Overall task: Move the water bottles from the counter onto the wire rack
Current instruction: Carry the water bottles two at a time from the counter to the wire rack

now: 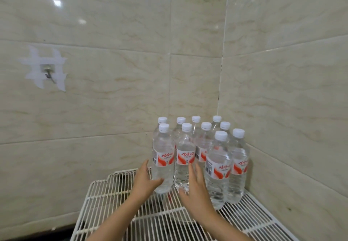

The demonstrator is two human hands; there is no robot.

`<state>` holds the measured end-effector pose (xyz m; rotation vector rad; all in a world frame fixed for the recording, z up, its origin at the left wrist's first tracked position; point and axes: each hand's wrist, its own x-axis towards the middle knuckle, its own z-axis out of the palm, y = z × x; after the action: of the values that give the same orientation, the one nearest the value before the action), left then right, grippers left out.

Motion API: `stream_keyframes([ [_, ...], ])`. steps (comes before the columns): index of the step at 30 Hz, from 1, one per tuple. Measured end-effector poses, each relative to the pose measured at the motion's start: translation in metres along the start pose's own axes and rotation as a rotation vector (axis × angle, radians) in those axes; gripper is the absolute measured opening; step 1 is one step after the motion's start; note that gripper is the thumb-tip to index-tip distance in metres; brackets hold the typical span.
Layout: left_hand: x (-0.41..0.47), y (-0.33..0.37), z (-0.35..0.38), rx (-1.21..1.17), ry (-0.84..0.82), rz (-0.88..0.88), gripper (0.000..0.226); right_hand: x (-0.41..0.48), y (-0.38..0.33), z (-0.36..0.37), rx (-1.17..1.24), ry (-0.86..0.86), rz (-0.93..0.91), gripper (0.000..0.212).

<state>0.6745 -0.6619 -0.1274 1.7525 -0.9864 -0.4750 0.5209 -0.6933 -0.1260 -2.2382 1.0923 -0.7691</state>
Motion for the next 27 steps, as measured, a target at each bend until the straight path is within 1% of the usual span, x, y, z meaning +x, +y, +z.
stream_keyframes([
  [5, -0.034, -0.004, -0.018, 0.074, 0.119, -0.031, 0.077, -0.019, 0.009, -0.008, -0.054, -0.158, -0.001, 0.075],
  [9, -0.076, -0.004, -0.028, 0.108, 0.213, -0.043, 0.069, -0.039, 0.018, -0.015, -0.11, -0.233, -0.075, 0.071],
  [13, -0.127, -0.009, -0.034, 0.108, 0.303, -0.098, 0.063, -0.061, 0.018, -0.021, -0.125, -0.311, -0.134, 0.069],
  [16, -0.172, -0.015, -0.041, 0.076, 0.403, -0.155, 0.058, -0.077, 0.012, -0.022, -0.093, -0.33, -0.179, 0.066],
  [18, -0.204, -0.02, -0.049, 0.084, 0.507, -0.168, 0.052, -0.088, 0.003, -0.018, -0.072, -0.353, -0.239, 0.063],
  [21, -0.254, -0.027, -0.069, 0.169, 0.646, -0.197, 0.048, -0.113, -0.023, -0.007, -0.034, -0.405, -0.339, 0.058],
  [24, -0.3, -0.037, -0.095, 0.238, 0.754, -0.232, 0.047, -0.144, -0.054, 0.007, 0.015, -0.424, -0.497, 0.054],
  [27, -0.341, -0.046, -0.116, 0.21, 0.852, -0.285, 0.045, -0.178, -0.077, 0.021, 0.029, -0.456, -0.654, 0.052],
])
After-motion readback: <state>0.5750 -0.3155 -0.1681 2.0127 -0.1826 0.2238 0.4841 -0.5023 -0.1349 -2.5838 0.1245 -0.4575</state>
